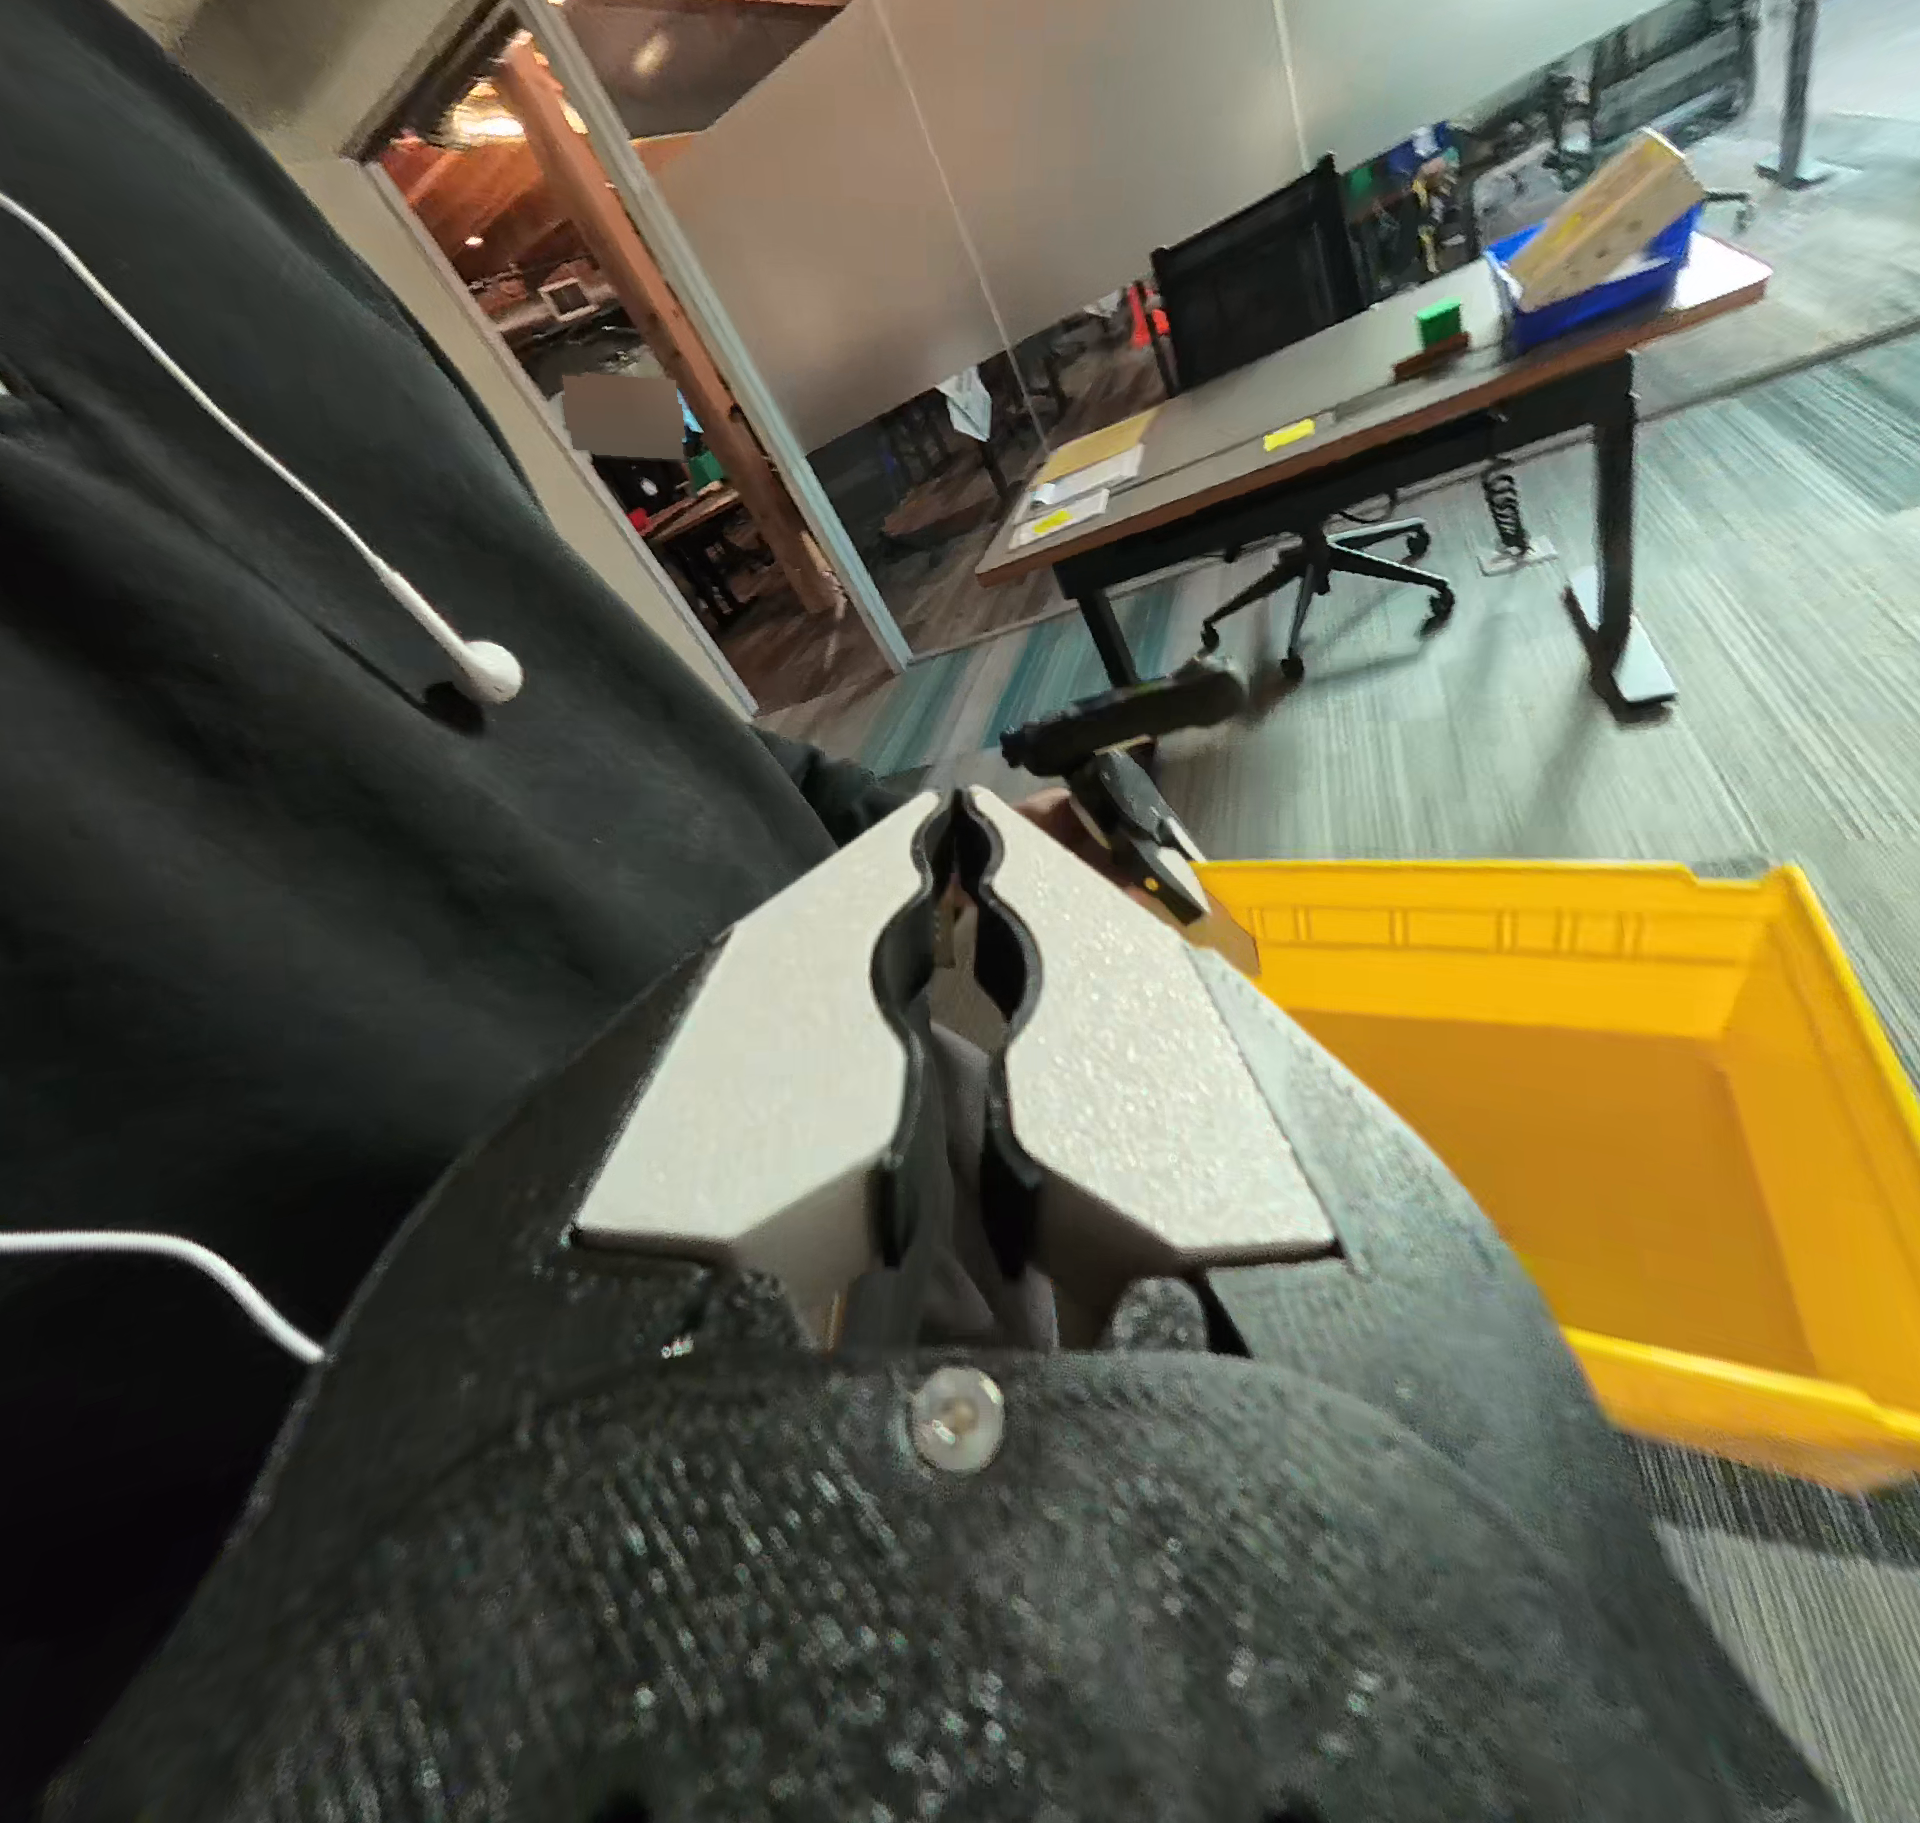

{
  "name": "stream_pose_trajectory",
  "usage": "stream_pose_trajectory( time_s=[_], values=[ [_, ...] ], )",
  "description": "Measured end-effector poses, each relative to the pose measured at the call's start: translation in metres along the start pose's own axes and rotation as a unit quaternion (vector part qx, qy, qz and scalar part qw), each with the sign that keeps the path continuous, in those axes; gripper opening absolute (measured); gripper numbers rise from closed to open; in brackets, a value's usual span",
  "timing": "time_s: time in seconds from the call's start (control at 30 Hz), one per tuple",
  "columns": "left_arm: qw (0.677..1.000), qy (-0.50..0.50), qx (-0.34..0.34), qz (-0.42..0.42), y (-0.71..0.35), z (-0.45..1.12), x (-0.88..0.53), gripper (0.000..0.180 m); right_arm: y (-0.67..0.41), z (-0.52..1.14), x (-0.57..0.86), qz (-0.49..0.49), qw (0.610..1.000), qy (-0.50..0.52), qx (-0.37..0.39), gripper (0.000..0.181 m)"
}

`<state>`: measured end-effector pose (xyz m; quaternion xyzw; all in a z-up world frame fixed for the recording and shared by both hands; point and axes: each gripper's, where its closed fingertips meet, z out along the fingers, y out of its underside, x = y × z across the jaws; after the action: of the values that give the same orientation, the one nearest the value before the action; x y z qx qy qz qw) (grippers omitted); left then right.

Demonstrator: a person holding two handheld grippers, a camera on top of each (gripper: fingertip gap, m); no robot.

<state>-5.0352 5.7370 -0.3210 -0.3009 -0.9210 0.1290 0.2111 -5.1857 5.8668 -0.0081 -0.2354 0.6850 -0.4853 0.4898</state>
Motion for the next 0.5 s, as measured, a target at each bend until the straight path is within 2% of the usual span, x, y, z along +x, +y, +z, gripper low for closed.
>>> stream_pose_trajectory(
  time_s=[0.1, 0.2, 0.33, 0.5],
  values=[
    [1.0, -0.002, -0.009, 0.013, -0.001, -0.002, -0.015, 0.001, 0.021, -0.018, 0.017, 0.022, 0.996, 0.09, -0.011, 0.0],
    [0.999, -0.001, -0.02, 0.026, -0.001, -0.002, -0.032, 0.0, 0.063, -0.039, 0.033, 0.061, 0.982, 0.181, -0.007, 0.009],
    [0.997, 0.01, -0.027, 0.066, -0.008, -0.004, -0.058, 0.001, 0.118, -0.021, 0.027, 0.154, 0.959, 0.237, 0.006, 0.02],
    [0.992, 0.047, -0.05, 0.11, -0.02, -0.012, -0.093, 0.0, 0.166, 0.011, 0.007, 0.2, 0.905, 0.374, 0.036, 0.027]
  ],
)
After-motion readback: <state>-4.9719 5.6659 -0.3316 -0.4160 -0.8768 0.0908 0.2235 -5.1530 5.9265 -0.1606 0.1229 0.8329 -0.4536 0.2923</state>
